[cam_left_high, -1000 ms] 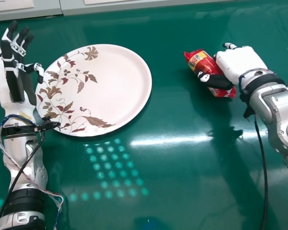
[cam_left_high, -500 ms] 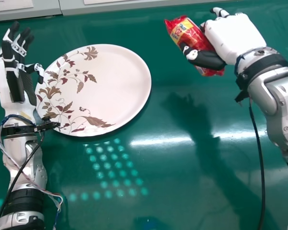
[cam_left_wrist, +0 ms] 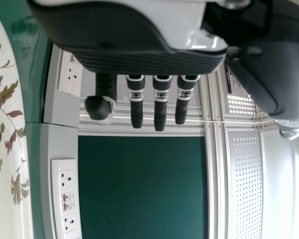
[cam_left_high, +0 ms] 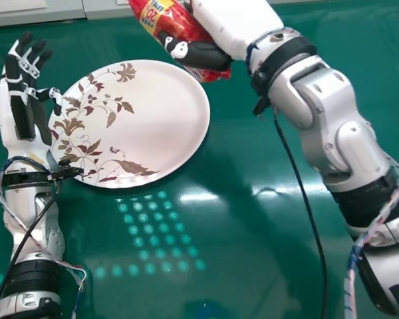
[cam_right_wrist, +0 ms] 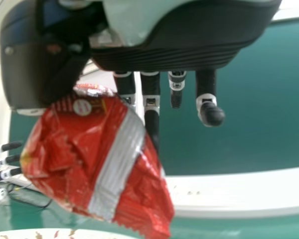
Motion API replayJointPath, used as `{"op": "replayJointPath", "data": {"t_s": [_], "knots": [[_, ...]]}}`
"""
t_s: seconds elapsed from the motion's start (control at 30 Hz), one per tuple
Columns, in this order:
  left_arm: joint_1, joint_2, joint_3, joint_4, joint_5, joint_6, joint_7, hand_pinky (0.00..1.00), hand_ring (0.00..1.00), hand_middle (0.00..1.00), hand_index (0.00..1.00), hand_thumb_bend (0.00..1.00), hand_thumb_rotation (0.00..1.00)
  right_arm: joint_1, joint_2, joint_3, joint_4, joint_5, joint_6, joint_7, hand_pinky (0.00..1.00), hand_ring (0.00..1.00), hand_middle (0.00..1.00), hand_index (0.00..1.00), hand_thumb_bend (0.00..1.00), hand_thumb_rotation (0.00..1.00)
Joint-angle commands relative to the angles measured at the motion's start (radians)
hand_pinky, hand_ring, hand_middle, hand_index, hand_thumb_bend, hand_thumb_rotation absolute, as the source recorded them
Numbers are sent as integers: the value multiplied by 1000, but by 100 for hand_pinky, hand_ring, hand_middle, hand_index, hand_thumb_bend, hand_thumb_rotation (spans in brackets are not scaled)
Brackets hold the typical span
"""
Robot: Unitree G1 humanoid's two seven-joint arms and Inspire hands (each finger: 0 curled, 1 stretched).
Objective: Pick up biscuit and place it in the plate
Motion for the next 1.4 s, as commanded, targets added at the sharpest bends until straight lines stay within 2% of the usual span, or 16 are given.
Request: {"op": "replayJointPath", "data": {"t_s": [0.0,0.07,0.27,0.47,0.6,0.83,0.93,1.07,1.17,1.2,1.23,1.3,1.33,1.37], "knots": [[67,-10,10,63,-3,4,0,0,92,91,95,99,99,-41,55,33,67,2,-25,-67,9,14,47,48,52,0],[61,-9,12,68,-11,6,-6,0,92,90,94,100,97,-56,95,58,139,-11,-40,-132,8,13,47,48,52,0],[53,-3,12,74,-3,-13,-7,0,93,92,96,97,100,-128,163,136,357,-33,-71,-200,5,10,47,47,53,0],[49,-6,14,74,-10,-13,-6,0,90,91,94,96,99,-201,182,198,557,-37,-128,-221,9,14,47,48,53,0],[51,-14,12,65,-20,-8,-12,0,91,91,95,97,98,-234,183,231,648,-52,-159,-266,10,15,47,48,53,0],[52,-15,13,71,-25,-13,-19,0,91,92,95,99,97,-246,175,246,703,-45,-181,-310,10,16,47,48,53,0],[50,-13,13,83,-18,-27,-20,0,93,93,97,96,100,-243,167,244,707,-36,-197,-325,9,14,47,48,53,0],[48,-19,17,87,-40,-28,-39,0,91,91,93,97,97,-234,160,237,693,-25,-200,-319,8,13,47,48,53,0],[50,-16,14,89,-31,-29,-36,0,93,93,95,98,97,-224,156,227,687,-8,-214,-346,8,13,47,48,53,0],[50,-17,13,89,-29,-30,-34,0,93,93,96,98,98,-219,157,220,683,3,-215,-352,9,14,47,48,53,0],[52,-18,12,87,-26,-31,-29,0,93,93,96,98,98,-216,159,212,676,15,-204,-341,12,17,43,49,52,0],[53,-18,11,88,-24,-32,-28,0,94,93,96,98,98,-210,158,204,654,26,-177,-311,19,27,41,51,52,0],[53,-18,10,89,-21,-35,-27,0,95,94,97,98,98,-206,153,205,641,23,-170,-306,27,37,48,50,52,7],[53,-18,10,92,-18,-37,-25,0,95,94,96,98,98,-203,147,206,629,22,-163,-300,39,50,60,63,72,23]]}}
